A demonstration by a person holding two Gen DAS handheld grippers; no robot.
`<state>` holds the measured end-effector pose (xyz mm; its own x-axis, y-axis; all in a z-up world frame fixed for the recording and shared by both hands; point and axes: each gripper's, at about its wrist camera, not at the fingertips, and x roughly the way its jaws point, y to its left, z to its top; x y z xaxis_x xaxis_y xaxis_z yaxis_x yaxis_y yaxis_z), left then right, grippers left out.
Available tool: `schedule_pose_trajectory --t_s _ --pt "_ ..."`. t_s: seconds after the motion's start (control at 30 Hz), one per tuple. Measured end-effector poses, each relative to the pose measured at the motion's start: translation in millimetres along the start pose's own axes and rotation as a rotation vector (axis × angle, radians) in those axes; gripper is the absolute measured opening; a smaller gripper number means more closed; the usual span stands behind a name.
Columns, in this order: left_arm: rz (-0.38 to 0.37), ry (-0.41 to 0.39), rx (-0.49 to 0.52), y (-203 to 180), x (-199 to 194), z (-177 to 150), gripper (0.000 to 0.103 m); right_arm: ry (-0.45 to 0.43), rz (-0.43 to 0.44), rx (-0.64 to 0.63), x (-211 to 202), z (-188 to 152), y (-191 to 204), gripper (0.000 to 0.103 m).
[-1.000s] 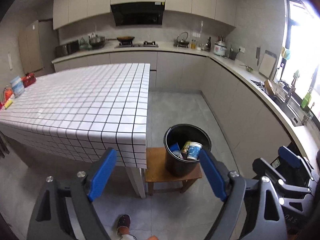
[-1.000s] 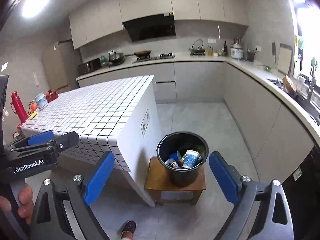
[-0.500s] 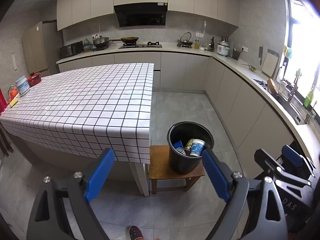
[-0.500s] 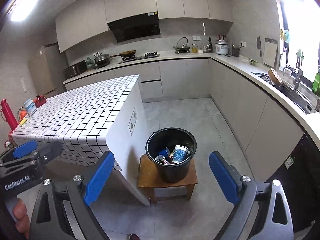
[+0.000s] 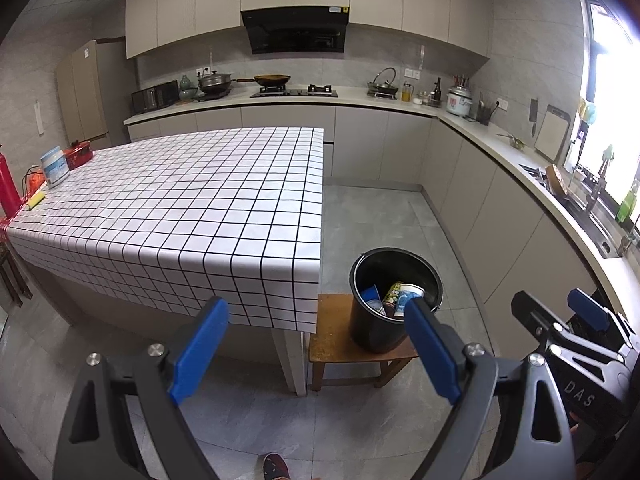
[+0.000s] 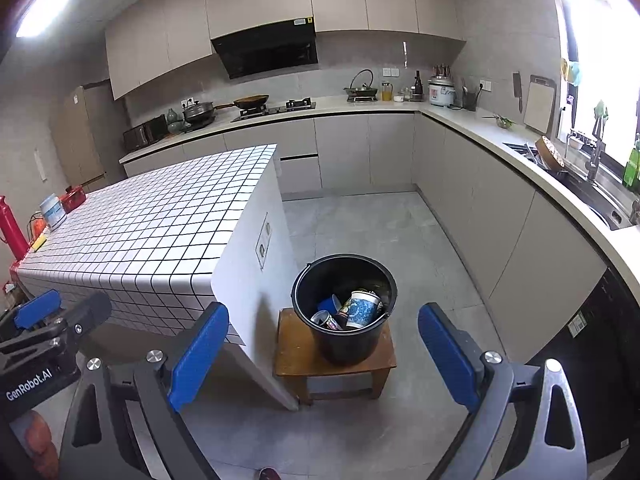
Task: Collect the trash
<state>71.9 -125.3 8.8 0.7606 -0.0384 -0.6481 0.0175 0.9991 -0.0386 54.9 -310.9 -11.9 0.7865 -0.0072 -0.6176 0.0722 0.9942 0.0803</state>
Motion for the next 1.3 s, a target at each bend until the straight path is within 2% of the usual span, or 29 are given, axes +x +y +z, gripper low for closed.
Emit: schedule_pose_trajectory --t_s 1.3 --pt "0.009 0.015 -0.009 22 6 7 0.091 0.008 0.026 0.001 17 7 20 0.097"
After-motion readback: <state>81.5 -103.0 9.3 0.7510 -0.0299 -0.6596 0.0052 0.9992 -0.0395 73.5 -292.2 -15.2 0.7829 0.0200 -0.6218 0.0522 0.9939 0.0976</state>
